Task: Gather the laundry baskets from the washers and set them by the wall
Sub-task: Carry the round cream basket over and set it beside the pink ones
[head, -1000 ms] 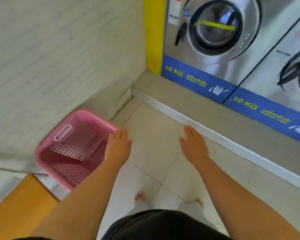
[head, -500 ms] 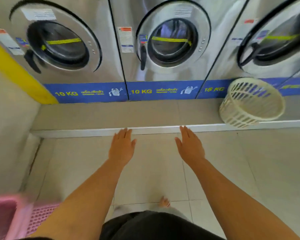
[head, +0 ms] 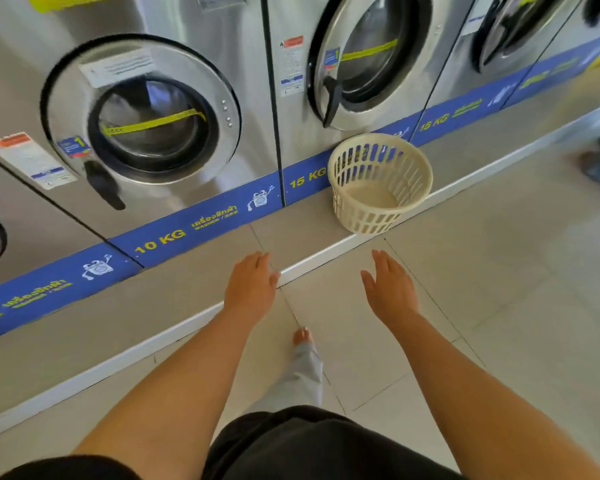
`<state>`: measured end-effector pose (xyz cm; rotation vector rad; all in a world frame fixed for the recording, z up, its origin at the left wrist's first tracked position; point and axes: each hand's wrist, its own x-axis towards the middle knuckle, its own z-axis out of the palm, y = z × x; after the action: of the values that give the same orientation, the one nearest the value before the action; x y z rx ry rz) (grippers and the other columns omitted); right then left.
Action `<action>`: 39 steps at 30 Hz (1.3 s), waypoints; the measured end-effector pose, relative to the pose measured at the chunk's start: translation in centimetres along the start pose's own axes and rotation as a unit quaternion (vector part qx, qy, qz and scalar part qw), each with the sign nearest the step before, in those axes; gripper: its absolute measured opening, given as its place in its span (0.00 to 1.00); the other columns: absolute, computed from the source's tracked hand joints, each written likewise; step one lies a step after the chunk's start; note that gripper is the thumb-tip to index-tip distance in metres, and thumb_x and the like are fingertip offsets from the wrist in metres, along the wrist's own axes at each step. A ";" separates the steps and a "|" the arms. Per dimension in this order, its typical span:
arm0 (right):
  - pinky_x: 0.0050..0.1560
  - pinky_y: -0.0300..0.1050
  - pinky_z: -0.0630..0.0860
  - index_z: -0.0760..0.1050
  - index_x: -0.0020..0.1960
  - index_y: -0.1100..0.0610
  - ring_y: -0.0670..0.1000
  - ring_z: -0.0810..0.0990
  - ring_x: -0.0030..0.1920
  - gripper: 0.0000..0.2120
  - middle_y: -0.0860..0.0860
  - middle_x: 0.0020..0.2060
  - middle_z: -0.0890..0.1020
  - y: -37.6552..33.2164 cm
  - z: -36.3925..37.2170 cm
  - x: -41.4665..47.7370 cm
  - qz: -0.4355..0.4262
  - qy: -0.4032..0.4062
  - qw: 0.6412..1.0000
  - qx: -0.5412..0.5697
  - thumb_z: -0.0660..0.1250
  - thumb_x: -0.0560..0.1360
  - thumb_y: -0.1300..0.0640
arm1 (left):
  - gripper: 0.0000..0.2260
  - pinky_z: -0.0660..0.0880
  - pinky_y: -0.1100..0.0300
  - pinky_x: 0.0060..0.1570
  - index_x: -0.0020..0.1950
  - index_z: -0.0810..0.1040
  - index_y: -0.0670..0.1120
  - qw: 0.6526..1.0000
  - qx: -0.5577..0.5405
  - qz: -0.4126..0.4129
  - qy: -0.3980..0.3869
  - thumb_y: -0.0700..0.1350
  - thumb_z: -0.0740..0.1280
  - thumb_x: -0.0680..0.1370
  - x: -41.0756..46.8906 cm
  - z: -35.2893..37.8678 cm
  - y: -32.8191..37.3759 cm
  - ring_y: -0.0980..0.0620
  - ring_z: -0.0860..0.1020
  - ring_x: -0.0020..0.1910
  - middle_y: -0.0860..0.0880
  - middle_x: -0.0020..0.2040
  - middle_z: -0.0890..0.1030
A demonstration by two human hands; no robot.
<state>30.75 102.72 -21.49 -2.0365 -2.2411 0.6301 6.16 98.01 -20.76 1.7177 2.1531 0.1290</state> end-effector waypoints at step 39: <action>0.73 0.55 0.59 0.56 0.76 0.55 0.58 0.59 0.75 0.28 0.54 0.76 0.59 27.9 -5.1 55.5 0.021 -0.108 0.994 0.002 0.60 0.79 0.50 | 0.23 0.65 0.47 0.69 0.74 0.63 0.42 0.943 -0.148 -0.298 0.010 0.47 0.60 0.80 49.4 15.9 25.8 0.40 0.67 0.70 0.40 0.74 0.65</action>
<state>51.27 158.91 -38.81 -2.1109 -2.3104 0.8966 26.59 149.02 -39.25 0.8583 2.4167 0.2845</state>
